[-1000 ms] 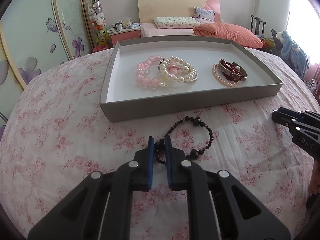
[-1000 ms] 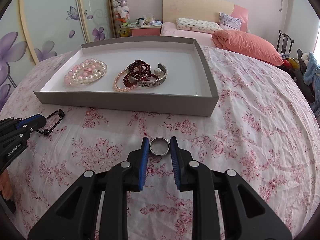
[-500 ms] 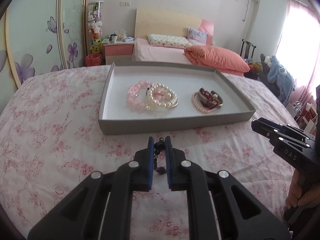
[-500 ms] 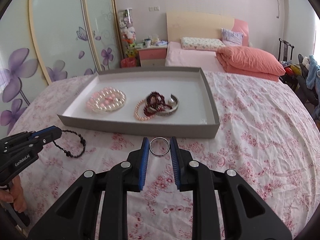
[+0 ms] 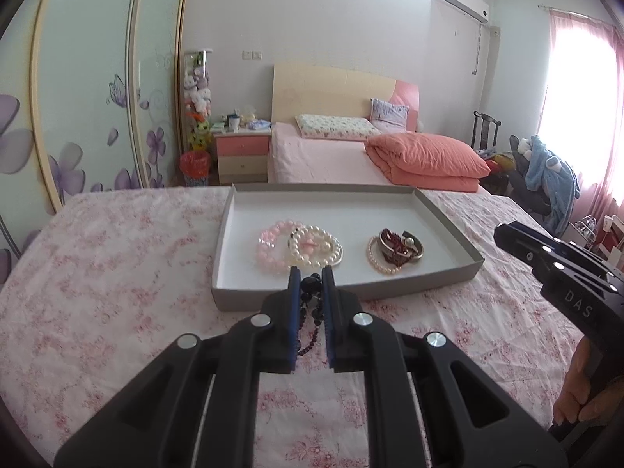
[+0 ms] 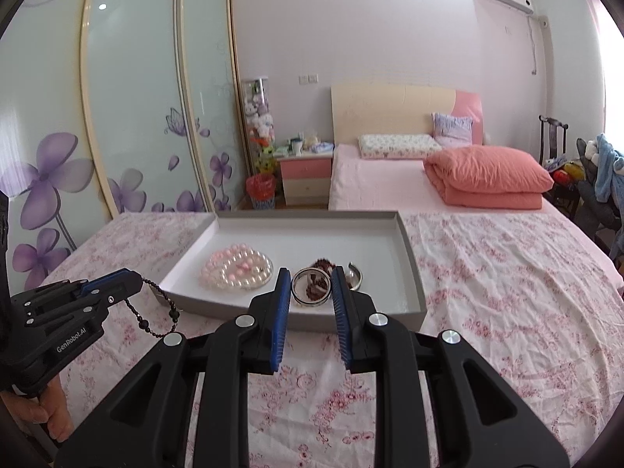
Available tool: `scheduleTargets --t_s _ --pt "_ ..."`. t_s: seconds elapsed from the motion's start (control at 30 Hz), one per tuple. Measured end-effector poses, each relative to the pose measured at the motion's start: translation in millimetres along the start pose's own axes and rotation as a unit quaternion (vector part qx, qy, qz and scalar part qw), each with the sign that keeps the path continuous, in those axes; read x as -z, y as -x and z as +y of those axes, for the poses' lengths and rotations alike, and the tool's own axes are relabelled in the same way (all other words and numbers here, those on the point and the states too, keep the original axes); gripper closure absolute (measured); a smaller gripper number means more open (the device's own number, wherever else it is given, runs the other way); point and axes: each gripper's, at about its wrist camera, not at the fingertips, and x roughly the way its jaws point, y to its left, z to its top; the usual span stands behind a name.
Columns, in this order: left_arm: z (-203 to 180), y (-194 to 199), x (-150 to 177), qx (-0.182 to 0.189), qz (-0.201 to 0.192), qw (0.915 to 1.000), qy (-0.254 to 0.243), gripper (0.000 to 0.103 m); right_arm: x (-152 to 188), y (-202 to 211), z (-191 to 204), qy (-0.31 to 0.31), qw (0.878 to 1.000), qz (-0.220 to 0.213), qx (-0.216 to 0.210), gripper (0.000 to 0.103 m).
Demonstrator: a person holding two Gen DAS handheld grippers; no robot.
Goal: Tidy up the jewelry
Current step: 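Carry the black bead bracelet and silver ring over the tray with both tools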
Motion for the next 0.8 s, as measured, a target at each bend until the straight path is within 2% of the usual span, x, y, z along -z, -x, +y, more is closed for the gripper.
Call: scheduleTargets --t_s 0.3,0.8 --pt "-7.5 8.0 -11.7 -0.008 -0.026 0.9995 -0.014 0.091 -13.1 13.1 3.4 0.002 0.999 -0.051 0.003 0.08" --pt "-13.3 1.0 -25.9 -0.009 -0.037 0.999 -0.021 0.091 -23.8 8.1 6.9 0.006 0.998 -0.063 -0.003 0.08"
